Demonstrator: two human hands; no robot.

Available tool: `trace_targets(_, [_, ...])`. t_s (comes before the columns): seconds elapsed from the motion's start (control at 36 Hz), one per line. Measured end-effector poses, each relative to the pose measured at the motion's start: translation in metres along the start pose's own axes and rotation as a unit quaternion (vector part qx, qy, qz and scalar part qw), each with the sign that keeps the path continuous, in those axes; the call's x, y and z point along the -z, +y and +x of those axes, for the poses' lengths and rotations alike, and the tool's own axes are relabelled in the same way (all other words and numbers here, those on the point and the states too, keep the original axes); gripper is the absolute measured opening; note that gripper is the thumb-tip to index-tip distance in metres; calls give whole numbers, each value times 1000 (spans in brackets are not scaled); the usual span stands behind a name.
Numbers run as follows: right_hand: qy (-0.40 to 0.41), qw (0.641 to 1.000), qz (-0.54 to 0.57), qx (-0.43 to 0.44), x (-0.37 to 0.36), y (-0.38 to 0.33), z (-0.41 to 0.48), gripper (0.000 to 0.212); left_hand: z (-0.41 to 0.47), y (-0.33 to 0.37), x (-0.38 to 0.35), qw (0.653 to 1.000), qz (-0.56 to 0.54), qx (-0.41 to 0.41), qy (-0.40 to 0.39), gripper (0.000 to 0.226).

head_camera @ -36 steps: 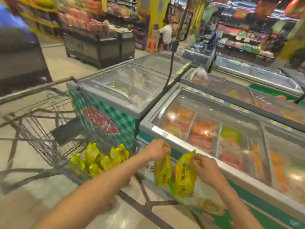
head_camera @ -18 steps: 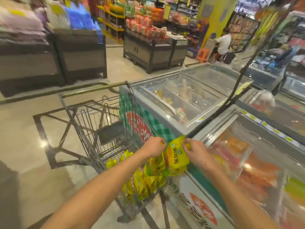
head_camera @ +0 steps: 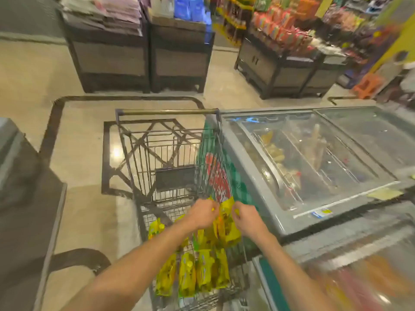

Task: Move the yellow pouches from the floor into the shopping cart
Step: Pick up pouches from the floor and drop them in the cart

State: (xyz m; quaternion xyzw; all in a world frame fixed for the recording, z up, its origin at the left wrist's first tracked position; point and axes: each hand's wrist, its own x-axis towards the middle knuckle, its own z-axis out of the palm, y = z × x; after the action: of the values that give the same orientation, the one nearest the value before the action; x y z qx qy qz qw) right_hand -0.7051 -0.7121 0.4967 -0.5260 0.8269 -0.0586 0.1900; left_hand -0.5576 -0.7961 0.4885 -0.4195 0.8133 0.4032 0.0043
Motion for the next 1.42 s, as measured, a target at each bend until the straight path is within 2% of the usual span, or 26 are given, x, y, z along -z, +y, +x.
trace_targets(0.22, [-89, 995, -27, 32, -53, 24, 86, 24, 67, -24, -29, 997, 59, 53, -6, 33])
trace_targets(0.39, [-169, 985, -34, 24, -102, 43, 133, 22, 108, -58, -62, 992, 33, 113, -37, 32])
trace_targets(0.47, [-206, 977, -43, 20, -122, 49, 147, 24, 129, -71, -81, 992, 32, 116, -41, 30])
trace_targets(0.58, [-240, 969, -56, -2, -139, 57, 158, 30, 150, -81, -103, 990, 66, 90, -82, 29])
trace_targets(0.83, [-299, 951, -77, -26, -180, 79, 174, 32, 158, -114, -151, 974, 86, 133, -161, 26])
trace_targets(1.03, [-313, 946, -84, -16, -203, 87, 174, 33, 159, -134, -176, 969, 49, 167, -173, 24])
trace_targets(1.28, [-314, 946, -77, -16, -214, 85, 184, 50, 167, -146, -168, 972, 16, 153, -176, 25])
trace_targets(1.42, [-316, 948, -46, -7, -200, 81, 177, 60, 154, -141, -147, 975, 3, 150, -167, 40])
